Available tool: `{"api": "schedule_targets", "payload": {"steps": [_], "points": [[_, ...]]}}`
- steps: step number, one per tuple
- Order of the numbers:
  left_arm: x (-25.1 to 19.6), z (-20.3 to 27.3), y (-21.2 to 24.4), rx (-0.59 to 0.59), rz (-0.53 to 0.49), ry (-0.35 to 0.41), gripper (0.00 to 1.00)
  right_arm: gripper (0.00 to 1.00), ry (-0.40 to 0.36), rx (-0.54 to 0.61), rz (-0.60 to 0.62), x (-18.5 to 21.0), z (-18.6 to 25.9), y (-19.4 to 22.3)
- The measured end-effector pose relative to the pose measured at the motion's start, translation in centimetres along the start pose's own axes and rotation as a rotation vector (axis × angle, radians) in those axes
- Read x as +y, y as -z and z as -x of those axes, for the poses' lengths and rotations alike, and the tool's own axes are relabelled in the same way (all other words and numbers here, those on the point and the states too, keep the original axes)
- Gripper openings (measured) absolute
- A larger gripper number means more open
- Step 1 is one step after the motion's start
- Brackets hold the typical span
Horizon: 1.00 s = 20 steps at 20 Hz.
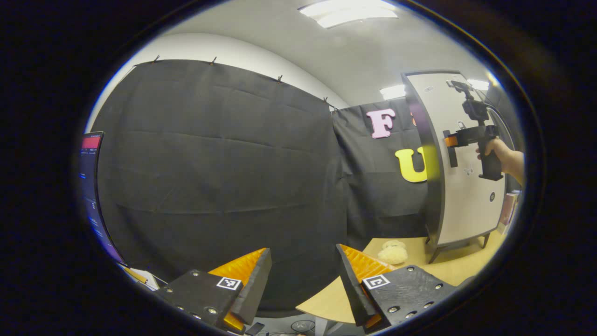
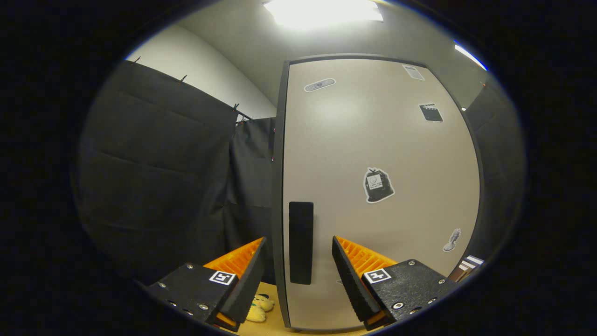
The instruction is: Open the cabinet door with the right hand, grasp the bottle in the cabinet with the left hand and place it on the coaster, then close the cabinet door with the right hand.
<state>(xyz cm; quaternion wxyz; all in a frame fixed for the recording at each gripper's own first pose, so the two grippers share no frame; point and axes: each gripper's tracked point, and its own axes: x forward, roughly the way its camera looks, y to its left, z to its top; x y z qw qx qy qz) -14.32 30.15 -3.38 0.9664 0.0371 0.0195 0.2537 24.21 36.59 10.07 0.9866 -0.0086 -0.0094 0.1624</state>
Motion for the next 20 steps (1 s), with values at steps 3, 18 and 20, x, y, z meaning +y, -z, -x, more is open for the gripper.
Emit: {"api": "schedule_targets", "payload": {"steps": [3,18,20], "points": [[0.8,-0.3,0.6,0.013,0.010,0.000,0.78,0.72,0.010,0.071,0.010,0.5,-1.9,1.5],[-2.3,-2.0,0.3,-0.011,0.027,0.094,0.79,0.17,0.000,0.164,-0.039,0.1,-1.7,2.1],[-3.3,-2.2,0.1,-0.018,0.025,0.113,0.78,0.17,-0.025,0.163,-0.045,0.2,-1.3,1.9]]}}
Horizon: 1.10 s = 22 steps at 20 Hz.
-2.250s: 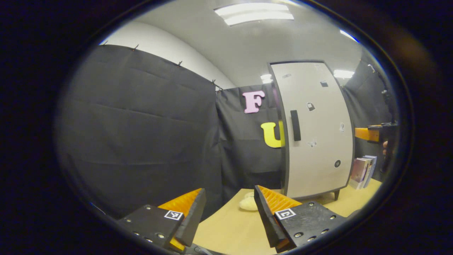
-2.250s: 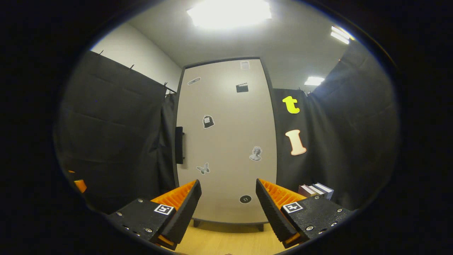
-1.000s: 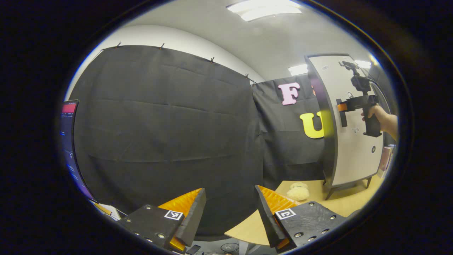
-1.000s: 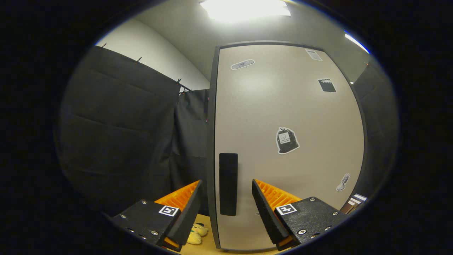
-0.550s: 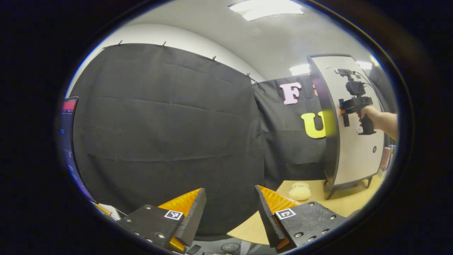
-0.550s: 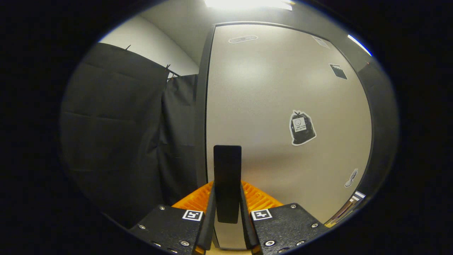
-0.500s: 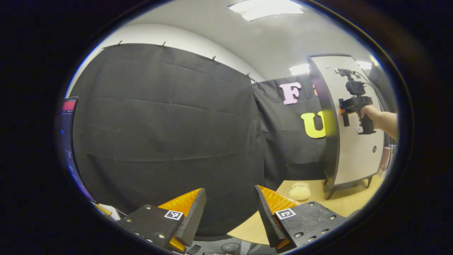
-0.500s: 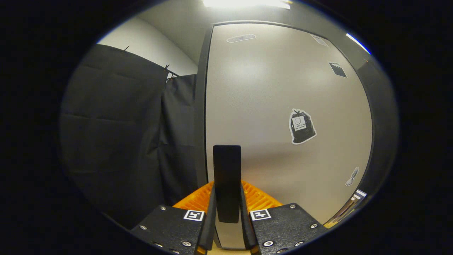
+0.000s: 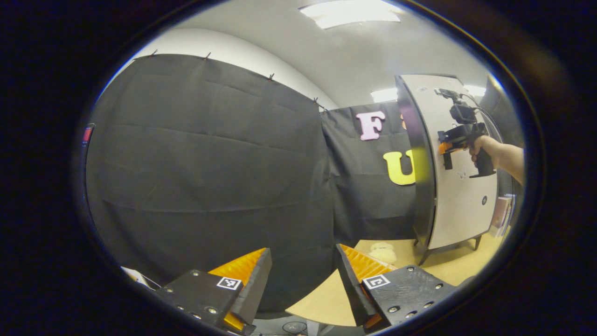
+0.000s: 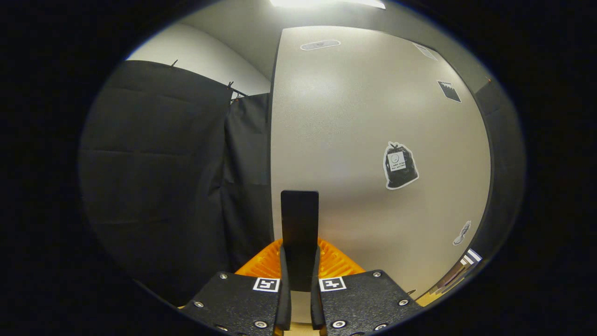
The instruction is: Open the cabinet door with the right hand, grasp the bottle in the cabinet with the left hand and place it on the coaster, then close the cabinet door with the right hand.
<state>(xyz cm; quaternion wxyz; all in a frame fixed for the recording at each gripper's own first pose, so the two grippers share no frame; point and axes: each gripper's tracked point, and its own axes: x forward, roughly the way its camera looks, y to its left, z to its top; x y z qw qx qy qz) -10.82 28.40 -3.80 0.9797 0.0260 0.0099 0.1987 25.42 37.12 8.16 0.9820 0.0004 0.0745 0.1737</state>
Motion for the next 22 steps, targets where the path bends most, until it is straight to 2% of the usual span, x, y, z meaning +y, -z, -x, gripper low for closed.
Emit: {"api": "schedule_targets", "payload": {"steps": [1,11,12,22], "points": [[-0.4,-0.2,0.0,0.001,0.003,0.009,0.84,0.17,-0.014,-0.003,-0.003,0.0,0.5,-0.1],[-5.8,-1.3,-1.4,-0.016,0.017,0.116,0.84,0.17,-0.109,0.008,-0.005,0.7,4.9,-0.7],[-6.7,-1.3,-1.3,-0.013,0.019,0.128,0.78,0.17,-0.118,0.010,-0.003,0.6,5.3,-0.7],[-15.3,2.7,-5.1,-0.062,0.000,0.182,0.78,0.17,-0.246,0.016,-0.015,-1.4,11.5,-1.4]]}}
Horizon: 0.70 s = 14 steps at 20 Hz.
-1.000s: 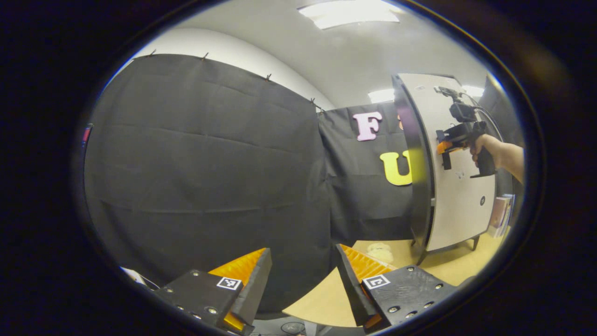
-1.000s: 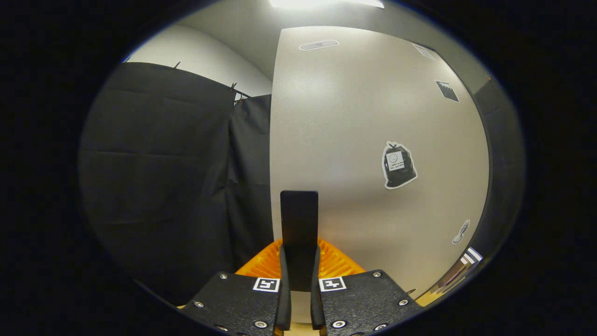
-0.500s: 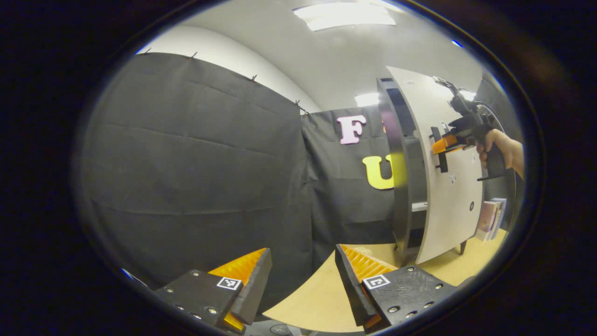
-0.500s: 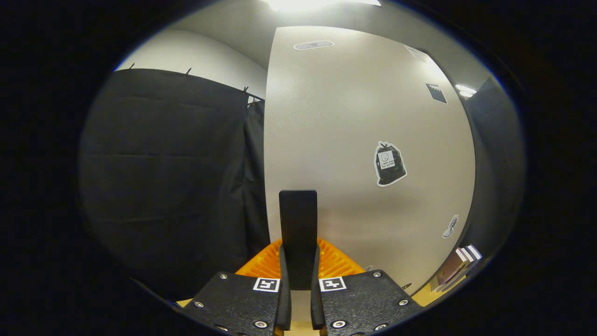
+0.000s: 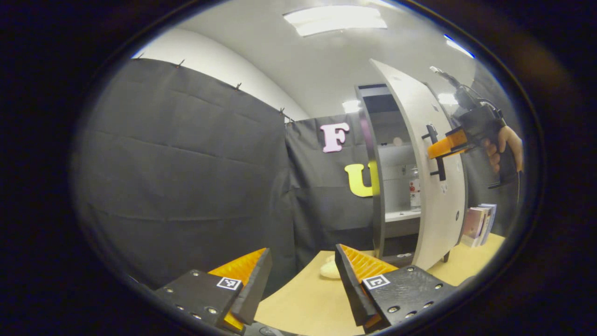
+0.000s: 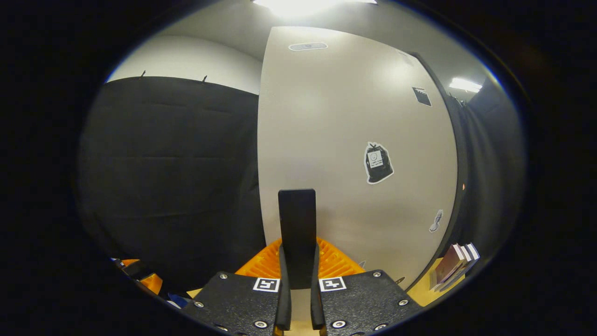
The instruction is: Open the cabinet door with the right hand, grasp the bottle in the cabinet with the left hand and place it on the coaster, then close the cabinet door with the right hand.
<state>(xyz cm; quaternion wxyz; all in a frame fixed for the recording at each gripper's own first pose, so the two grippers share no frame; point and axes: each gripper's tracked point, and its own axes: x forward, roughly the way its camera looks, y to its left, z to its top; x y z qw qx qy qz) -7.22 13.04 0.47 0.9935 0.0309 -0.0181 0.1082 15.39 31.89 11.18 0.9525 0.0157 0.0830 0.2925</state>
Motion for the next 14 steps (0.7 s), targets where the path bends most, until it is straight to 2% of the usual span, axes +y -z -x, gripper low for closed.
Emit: {"api": "schedule_targets", "payload": {"steps": [1,5,12,13,14], "points": [[-1.1,0.2,0.1,0.004,0.003,0.010,0.84,0.17,-0.007,0.000,0.004,-0.3,0.8,0.0],[-4.6,0.7,0.0,0.014,0.017,0.046,0.84,0.16,-0.026,0.001,0.005,-1.0,3.2,0.0],[-10.3,0.3,-1.7,-0.008,0.035,0.122,0.84,0.16,-0.006,0.005,0.007,-2.4,5.5,-0.1],[-10.9,0.4,-1.9,-0.012,0.037,0.135,0.84,0.16,0.001,0.003,0.005,-2.6,5.8,-0.1],[-12.0,0.3,-2.0,-0.015,0.040,0.149,0.79,0.16,0.008,0.000,0.002,-2.8,6.0,-0.1]]}}
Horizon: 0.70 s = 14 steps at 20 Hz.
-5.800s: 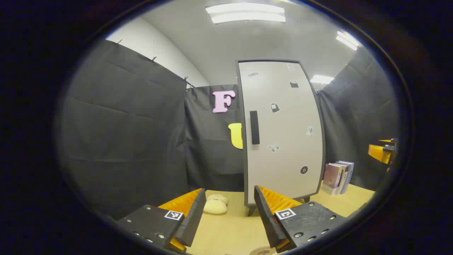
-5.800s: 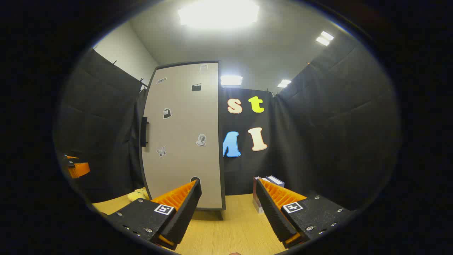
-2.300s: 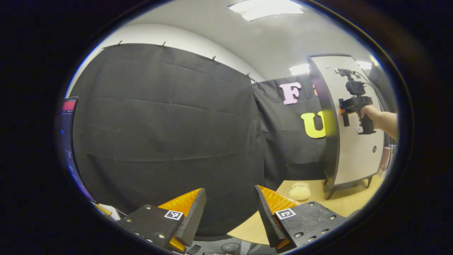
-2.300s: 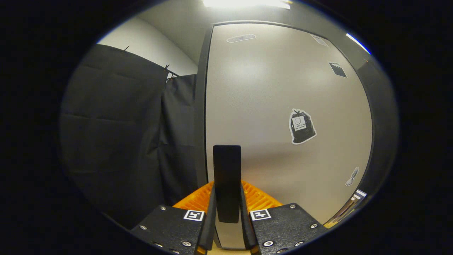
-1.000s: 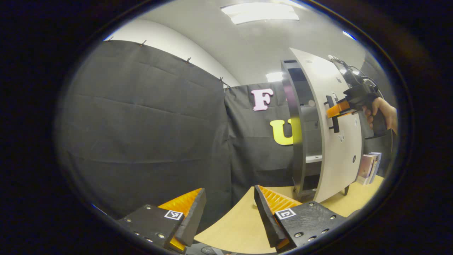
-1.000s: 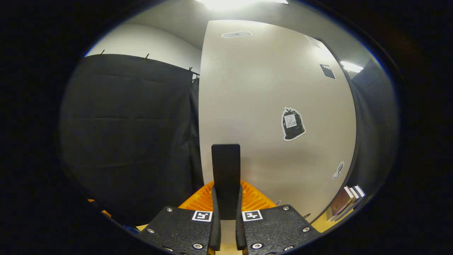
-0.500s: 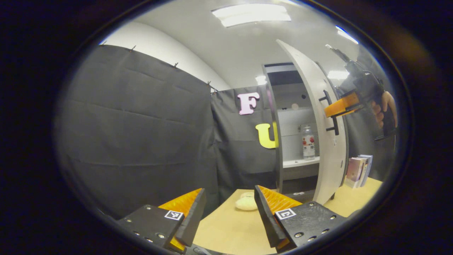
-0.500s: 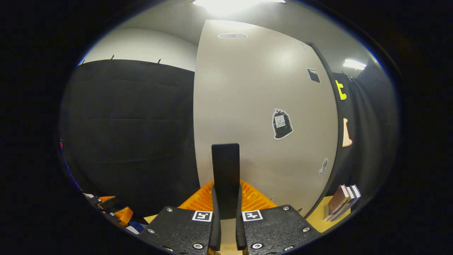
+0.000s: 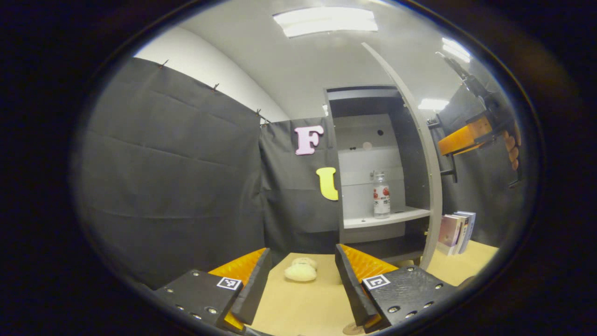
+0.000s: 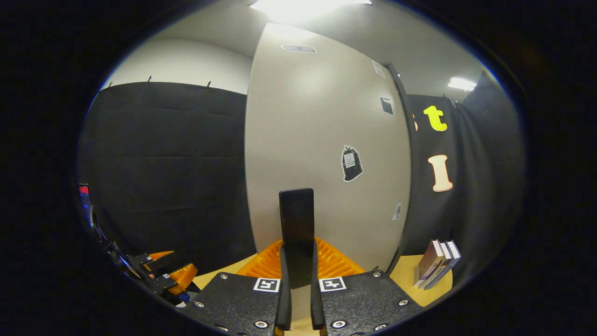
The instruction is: Open the cabinet door with the right hand, grasp the bottle in the cabinet with the left hand and place it on the coaster, then close the cabinet door with the right hand.
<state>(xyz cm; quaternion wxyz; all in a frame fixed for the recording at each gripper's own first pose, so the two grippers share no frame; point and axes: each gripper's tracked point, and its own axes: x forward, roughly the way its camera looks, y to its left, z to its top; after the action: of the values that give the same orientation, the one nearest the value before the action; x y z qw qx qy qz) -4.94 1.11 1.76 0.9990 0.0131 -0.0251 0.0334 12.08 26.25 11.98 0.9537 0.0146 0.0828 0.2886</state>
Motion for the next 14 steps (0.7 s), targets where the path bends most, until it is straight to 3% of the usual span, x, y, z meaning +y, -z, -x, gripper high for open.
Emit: {"api": "schedule_targets", "payload": {"steps": [1,4,10,11,13,14], "points": [[-0.9,-0.3,0.1,0.002,0.005,0.012,0.84,0.16,0.006,-0.002,-0.004,-0.2,0.2,-0.1],[-3.7,-1.3,0.6,0.015,0.039,0.050,0.84,0.16,0.025,-0.003,-0.003,-0.9,1.0,-0.1],[-7.8,-1.2,-0.2,0.019,0.047,0.099,0.84,0.16,0.101,-0.014,0.005,-3.0,2.6,-0.1],[-8.4,-1.0,-0.3,0.018,0.043,0.105,0.79,0.16,0.116,-0.018,0.005,-3.6,2.7,-0.2],[-9.5,-0.8,-0.5,0.020,0.040,0.111,0.84,0.16,0.140,-0.025,-0.001,-4.4,3.1,-0.3],[-10.1,-0.9,-0.5,0.019,0.041,0.117,0.79,0.16,0.149,-0.028,0.003,-4.7,3.3,-0.3]]}}
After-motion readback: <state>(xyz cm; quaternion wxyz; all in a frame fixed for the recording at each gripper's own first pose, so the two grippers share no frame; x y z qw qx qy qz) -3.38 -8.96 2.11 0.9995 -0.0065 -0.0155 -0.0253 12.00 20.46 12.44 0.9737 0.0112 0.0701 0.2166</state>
